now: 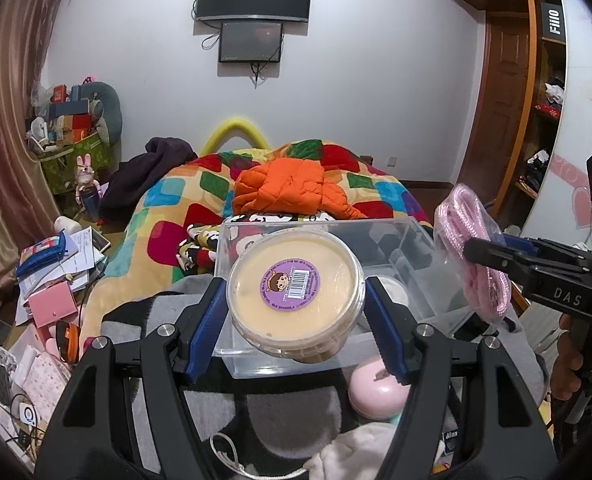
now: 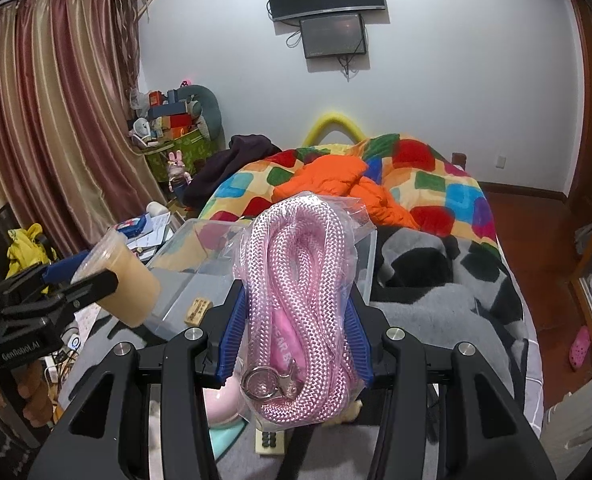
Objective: Organize objects
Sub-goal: 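Lift the jar and rope bag and carry both over the clear box, then release the jar into the box while right tool drops the rope bag inside, then grip the green glass bottle with right tool while left tool approaches the pink compact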
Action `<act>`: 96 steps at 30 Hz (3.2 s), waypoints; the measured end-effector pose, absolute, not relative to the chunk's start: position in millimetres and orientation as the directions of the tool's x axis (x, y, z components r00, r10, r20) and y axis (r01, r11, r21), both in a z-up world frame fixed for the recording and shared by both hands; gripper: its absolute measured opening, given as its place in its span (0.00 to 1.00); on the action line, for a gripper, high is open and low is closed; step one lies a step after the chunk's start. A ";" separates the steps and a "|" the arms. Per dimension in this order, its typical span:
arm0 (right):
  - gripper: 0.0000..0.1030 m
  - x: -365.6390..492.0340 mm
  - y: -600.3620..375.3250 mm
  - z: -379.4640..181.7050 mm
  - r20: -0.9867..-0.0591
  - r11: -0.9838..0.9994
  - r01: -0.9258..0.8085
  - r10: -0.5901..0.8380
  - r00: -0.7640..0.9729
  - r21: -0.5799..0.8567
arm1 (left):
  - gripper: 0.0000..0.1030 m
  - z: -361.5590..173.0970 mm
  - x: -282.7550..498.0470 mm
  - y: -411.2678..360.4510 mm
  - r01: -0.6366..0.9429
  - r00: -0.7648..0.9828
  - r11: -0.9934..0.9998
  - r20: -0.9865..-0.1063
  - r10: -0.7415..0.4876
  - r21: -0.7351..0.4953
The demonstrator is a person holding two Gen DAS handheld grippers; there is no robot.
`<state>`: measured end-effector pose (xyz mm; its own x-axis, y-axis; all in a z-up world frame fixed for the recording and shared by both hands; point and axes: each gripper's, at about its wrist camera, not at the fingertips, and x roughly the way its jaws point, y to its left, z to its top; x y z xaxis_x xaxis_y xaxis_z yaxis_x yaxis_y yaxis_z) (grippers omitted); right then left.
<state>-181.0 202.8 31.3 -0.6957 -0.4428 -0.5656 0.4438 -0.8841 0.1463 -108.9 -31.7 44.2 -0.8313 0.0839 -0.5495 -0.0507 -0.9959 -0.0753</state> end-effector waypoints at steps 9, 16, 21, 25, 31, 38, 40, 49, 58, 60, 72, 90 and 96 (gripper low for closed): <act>0.41 -211.9 181.3 18.6 -0.592 -0.896 0.425 -0.415 -0.691 0.132 | 0.65 35.3 -137.5 -31.8 -0.060 -0.813 -0.994 -0.573 0.104 -0.096; 0.41 -226.4 173.2 5.5 -0.614 -0.903 0.413 -0.393 -0.684 0.119 | 0.65 20.8 -157.1 -27.5 -0.066 -0.789 -0.992 -0.602 0.119 -0.110; 0.41 -229.0 167.4 -1.1 -0.627 -0.902 0.420 -0.383 -0.679 0.096 | 0.65 10.1 -164.9 -20.1 -0.079 -0.773 -0.991 -0.621 0.130 -0.109; 0.42 -230.5 165.5 -7.7 -0.637 -0.902 0.423 -0.373 -0.674 0.081 | 0.65 2.3 -168.7 -14.5 -0.088 -0.761 -0.991 -0.636 0.130 -0.099; 0.42 -236.4 164.9 -22.8 -0.671 -0.903 0.420 -0.366 -0.645 0.088 | 0.65 -3.3 -175.9 -9.5 -0.090 -0.748 -0.991 -0.651 0.133 -0.098; 0.42 -239.8 164.4 -28.5 -0.687 -0.902 0.422 -0.364 -0.629 0.091 | 0.65 -15.9 -183.7 1.2 -0.110 -0.719 -0.991 -0.684 0.128 -0.069; 0.42 -239.7 164.1 -29.0 -0.688 -0.902 0.423 -0.361 -0.630 0.086 | 0.65 -17.9 -184.6 3.3 -0.112 -0.719 -0.992 -0.684 0.124 -0.062; 0.45 -240.1 162.0 -30.7 -0.697 -0.906 0.418 -0.343 -0.630 0.069 | 0.66 -18.6 -184.3 6.9 -0.126 -0.710 -0.991 -0.695 0.116 -0.037; 0.51 -237.8 162.3 -29.5 -0.716 -0.910 0.411 -0.319 -0.622 0.048 | 0.66 -17.0 -184.2 4.4 -0.103 -0.700 -0.994 -0.707 0.105 -0.046; 0.51 -236.7 163.1 -28.7 -0.717 -0.909 0.414 -0.323 -0.618 0.053 | 0.66 -16.3 -184.2 1.9 -0.097 -0.697 -0.994 -0.709 0.107 -0.056; 0.71 -217.1 180.5 -7.9 -0.676 -0.913 0.399 -0.346 -0.651 0.083 | 0.77 7.1 -164.7 -3.3 -0.105 -0.737 -0.990 -0.661 0.141 -0.094; 0.78 -174.4 233.4 11.9 -0.619 -0.948 0.314 -0.274 -0.737 0.046 | 0.84 24.8 -120.8 2.1 -0.136 -0.772 -0.989 -0.621 0.139 -0.053; 0.78 -165.6 253.7 17.3 -0.603 -0.959 0.278 -0.259 -0.754 0.064 | 0.85 21.9 -107.5 11.4 -0.162 -0.766 -0.986 -0.625 0.148 -0.035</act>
<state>-165.6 253.7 17.3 -0.7543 -0.2589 -0.6033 0.2777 -0.9585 0.0641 -107.5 11.4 21.9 -0.7661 0.1480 -0.6254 -0.1622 -0.9862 -0.0347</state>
